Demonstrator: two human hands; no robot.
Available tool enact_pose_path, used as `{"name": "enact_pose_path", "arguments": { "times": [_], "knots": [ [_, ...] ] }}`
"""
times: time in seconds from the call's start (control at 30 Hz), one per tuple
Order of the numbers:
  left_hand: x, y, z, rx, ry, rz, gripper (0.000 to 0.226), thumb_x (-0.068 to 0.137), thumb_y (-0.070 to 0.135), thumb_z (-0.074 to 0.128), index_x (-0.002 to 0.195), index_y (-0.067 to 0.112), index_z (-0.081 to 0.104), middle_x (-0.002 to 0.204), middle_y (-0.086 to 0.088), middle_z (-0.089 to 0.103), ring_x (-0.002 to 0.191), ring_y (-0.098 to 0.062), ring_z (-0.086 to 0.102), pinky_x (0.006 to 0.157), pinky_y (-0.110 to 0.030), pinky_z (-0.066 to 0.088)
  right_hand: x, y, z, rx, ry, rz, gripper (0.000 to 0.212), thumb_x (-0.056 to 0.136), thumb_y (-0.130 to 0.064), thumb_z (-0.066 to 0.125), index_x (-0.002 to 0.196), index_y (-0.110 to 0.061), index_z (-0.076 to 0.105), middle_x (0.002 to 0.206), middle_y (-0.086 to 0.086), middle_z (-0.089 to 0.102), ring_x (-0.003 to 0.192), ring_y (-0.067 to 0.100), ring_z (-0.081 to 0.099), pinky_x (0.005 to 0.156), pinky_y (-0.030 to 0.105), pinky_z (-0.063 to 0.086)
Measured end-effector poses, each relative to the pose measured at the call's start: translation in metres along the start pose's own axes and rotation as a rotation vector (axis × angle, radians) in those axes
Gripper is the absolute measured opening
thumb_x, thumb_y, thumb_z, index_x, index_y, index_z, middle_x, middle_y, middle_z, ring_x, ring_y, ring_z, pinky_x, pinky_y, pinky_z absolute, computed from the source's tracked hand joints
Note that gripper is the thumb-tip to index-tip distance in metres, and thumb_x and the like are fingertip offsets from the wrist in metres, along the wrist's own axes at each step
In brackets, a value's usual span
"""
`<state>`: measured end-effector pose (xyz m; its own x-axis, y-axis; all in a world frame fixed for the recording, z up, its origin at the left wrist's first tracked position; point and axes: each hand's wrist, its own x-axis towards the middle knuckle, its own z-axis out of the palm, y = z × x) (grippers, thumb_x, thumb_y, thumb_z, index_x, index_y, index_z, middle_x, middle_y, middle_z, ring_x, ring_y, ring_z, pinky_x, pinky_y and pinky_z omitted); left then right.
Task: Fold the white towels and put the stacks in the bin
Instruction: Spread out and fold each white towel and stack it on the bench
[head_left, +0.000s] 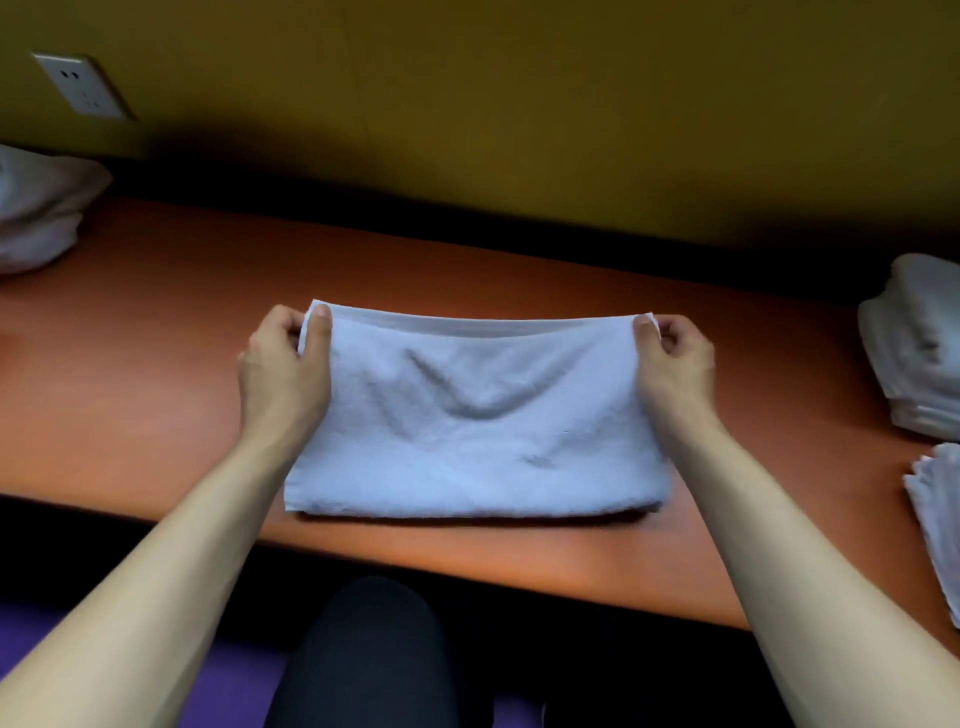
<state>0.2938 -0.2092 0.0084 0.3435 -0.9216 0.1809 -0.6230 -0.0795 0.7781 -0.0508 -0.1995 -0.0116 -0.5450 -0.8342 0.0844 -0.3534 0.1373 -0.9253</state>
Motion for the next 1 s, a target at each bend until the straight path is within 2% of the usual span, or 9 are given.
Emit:
{"name": "enact_pose_path", "arguments": {
  "times": [0.1, 0.23, 0.4, 0.47, 0.57, 0.7, 0.77, 0.87, 1.0],
  "knots": [
    [0.021, -0.013, 0.02, 0.009, -0.013, -0.054, 0.041, 0.102, 0.048, 0.049, 0.089, 0.01, 0.058, 0.075, 0.003, 0.057, 0.082, -0.032, 0.055, 0.072, -0.038, 0.04, 0.017, 0.009, 0.014, -0.103, -0.03, 0.037, 0.02, 0.1, -0.032, 0.056, 0.092, -0.014, 0.063, 0.068, -0.008, 0.051, 0.057, 0.005, 0.043, 0.046, 0.014, 0.029],
    [0.025, -0.029, 0.03, 0.029, -0.009, -0.145, 0.035, 0.104, 0.042, 0.047, 0.118, 0.011, 0.054, 0.112, -0.004, 0.06, 0.105, -0.028, 0.057, 0.086, -0.037, 0.043, 0.019, 0.018, 0.02, -0.23, -0.106, 0.147, 0.022, 0.096, -0.037, 0.057, 0.106, -0.018, 0.061, 0.097, 0.0, 0.062, 0.086, 0.023, 0.06, 0.068, 0.029, 0.043],
    [-0.034, -0.029, 0.037, 0.277, -0.169, 0.396, 0.045, 0.101, 0.039, 0.041, 0.131, 0.012, 0.061, 0.133, -0.016, 0.059, 0.12, -0.039, 0.055, 0.102, -0.047, 0.041, -0.021, 0.028, 0.002, -0.463, -0.14, 0.124, 0.036, 0.087, -0.037, 0.059, 0.12, -0.024, 0.055, 0.118, 0.006, 0.054, 0.108, 0.031, 0.057, 0.091, 0.046, 0.051],
    [-0.065, -0.032, 0.044, 0.429, -0.302, 0.489, 0.052, 0.1, 0.047, 0.036, 0.141, 0.022, 0.057, 0.148, -0.013, 0.051, 0.134, -0.037, 0.047, 0.111, -0.049, 0.036, -0.042, 0.029, -0.008, -0.546, -0.13, 0.131, 0.039, 0.088, -0.039, 0.06, 0.122, -0.02, 0.055, 0.12, 0.009, 0.055, 0.114, 0.035, 0.053, 0.094, 0.044, 0.048],
    [-0.087, -0.048, 0.048, 0.608, -0.408, 0.464, 0.059, 0.1, 0.056, 0.027, 0.154, 0.034, 0.04, 0.164, -0.005, 0.03, 0.151, -0.032, 0.027, 0.122, -0.048, 0.017, -0.071, 0.025, -0.023, -0.634, -0.13, 0.207, 0.039, 0.089, -0.048, 0.06, 0.113, -0.017, 0.053, 0.114, 0.009, 0.056, 0.104, 0.035, 0.056, 0.082, 0.039, 0.045],
    [-0.085, -0.05, 0.052, 0.678, -0.439, 0.431, 0.062, 0.098, 0.055, 0.025, 0.158, 0.036, 0.03, 0.167, -0.004, 0.023, 0.154, -0.03, 0.019, 0.123, -0.048, 0.012, -0.087, 0.019, -0.035, -0.655, -0.222, 0.333, 0.042, 0.088, -0.053, 0.061, 0.106, -0.017, 0.051, 0.103, 0.006, 0.059, 0.092, 0.032, 0.057, 0.074, 0.036, 0.044],
    [-0.084, -0.049, 0.051, 0.678, -0.472, 0.428, 0.063, 0.098, 0.056, 0.023, 0.158, 0.037, 0.027, 0.168, -0.003, 0.02, 0.155, -0.029, 0.016, 0.123, -0.046, 0.007, -0.085, 0.015, -0.038, -0.502, -0.244, 0.463, 0.042, 0.088, -0.049, 0.066, 0.107, -0.013, 0.055, 0.098, 0.005, 0.063, 0.089, 0.029, 0.059, 0.071, 0.034, 0.043],
    [-0.082, -0.053, 0.042, 0.658, -0.494, 0.436, 0.063, 0.099, 0.057, 0.019, 0.159, 0.038, 0.025, 0.168, -0.003, 0.019, 0.155, -0.029, 0.015, 0.124, -0.044, 0.004, -0.078, 0.009, -0.043, -0.182, -0.273, 0.659, 0.037, 0.084, -0.043, 0.075, 0.092, -0.008, 0.07, 0.081, 0.008, 0.071, 0.065, 0.025, 0.058, 0.056, 0.029, 0.039],
    [-0.09, -0.068, 0.015, 0.625, -0.357, 0.279, 0.06, 0.099, 0.051, 0.025, 0.154, 0.032, 0.039, 0.162, -0.011, 0.033, 0.148, -0.036, 0.031, 0.121, -0.051, 0.02, -0.079, 0.0, -0.036, 0.064, -0.277, 0.667, 0.016, 0.085, -0.024, 0.076, 0.088, -0.009, 0.071, 0.076, 0.01, 0.075, 0.06, 0.025, 0.063, 0.058, 0.03, 0.044]
  ]
}}
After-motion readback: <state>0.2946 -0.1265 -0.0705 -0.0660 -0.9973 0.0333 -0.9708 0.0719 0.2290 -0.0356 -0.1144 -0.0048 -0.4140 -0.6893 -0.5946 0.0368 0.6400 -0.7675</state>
